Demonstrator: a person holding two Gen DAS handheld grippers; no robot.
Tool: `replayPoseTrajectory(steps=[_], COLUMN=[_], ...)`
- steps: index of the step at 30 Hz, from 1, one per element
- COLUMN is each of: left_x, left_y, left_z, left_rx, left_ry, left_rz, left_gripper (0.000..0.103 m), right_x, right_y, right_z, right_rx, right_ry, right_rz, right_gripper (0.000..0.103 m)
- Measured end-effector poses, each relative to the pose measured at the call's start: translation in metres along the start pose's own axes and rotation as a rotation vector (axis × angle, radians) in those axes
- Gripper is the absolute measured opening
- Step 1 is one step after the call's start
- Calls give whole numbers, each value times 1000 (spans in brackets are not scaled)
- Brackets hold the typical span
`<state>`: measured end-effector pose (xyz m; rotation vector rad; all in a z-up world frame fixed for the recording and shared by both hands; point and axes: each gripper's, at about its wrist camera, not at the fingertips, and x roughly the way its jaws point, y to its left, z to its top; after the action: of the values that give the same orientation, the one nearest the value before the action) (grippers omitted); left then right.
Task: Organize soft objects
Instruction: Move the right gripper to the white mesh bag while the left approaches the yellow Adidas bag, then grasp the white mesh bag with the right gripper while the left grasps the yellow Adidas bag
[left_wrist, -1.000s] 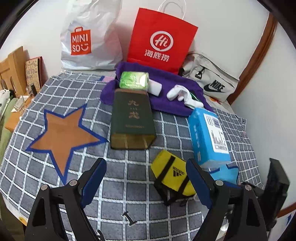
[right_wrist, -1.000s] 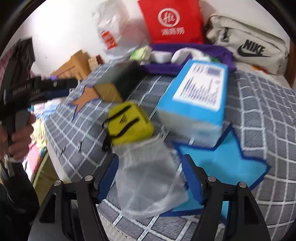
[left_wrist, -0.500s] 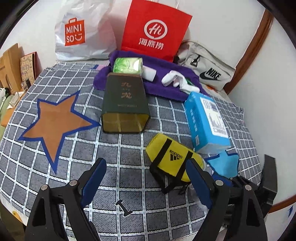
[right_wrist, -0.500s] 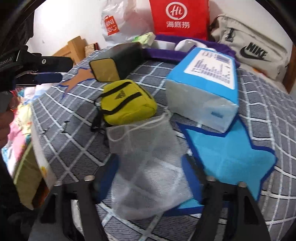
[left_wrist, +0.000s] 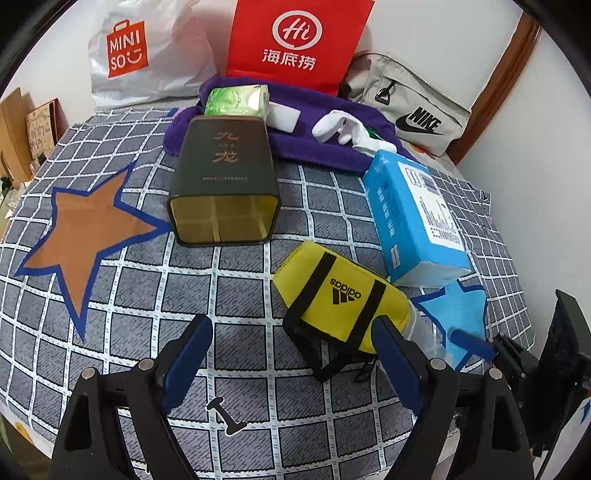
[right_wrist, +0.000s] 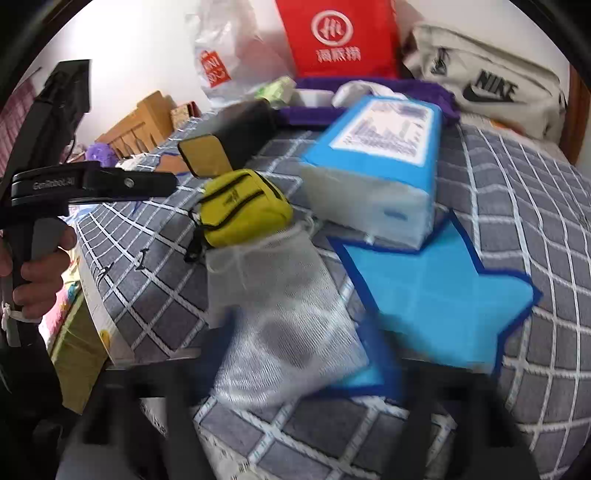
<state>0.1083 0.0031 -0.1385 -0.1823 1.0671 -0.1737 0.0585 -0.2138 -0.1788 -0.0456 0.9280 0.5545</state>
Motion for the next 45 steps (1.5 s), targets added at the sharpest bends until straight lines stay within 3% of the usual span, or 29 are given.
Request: replayPoseTrajectory(steps=[3,8,12,15,20,21,23,28,38,42,45], left_x=[-1,-1,2,7,21,24,28,40,60,75,82], left_y=[3,4,5,4,-7,-10,-17,-28,-44,-48,-62], left_z=[0,0,-1,-1,-3,-3,-3,0,16,22,22], left_rx=[-6,-5,-7,-7,9,14,19,-4,-18,-42,15], left_ry=[1,-2,4,15,49,55,67,95,113,126,106], left_rz=[-16,-23,-23,-24,-31,-35,-52,-78,-35,-11,27], left_gripper=[87,87,87,87,87,87,87,87,88,96,98], right_x=[13,25,29,25,14,12,7,-5,-5,-3,0], right_y=[7,28,36,33,3,-3,-11,-27,-47,-47,-48], right_z=[2,2,-1,0,4,4,3,3,1,3,5], right_rx=[-18,-102,-133,-134,-41,-23,-5,12,55,58,62], right_ry=[35,42,33,23,20,24,28,13,22,21,21], right_rz=[31,-1,-32,-92,-110,-102,-89,-150,-114,-105,-98], right_gripper=[81,96,97,74,13,9,8,8,9,9,9])
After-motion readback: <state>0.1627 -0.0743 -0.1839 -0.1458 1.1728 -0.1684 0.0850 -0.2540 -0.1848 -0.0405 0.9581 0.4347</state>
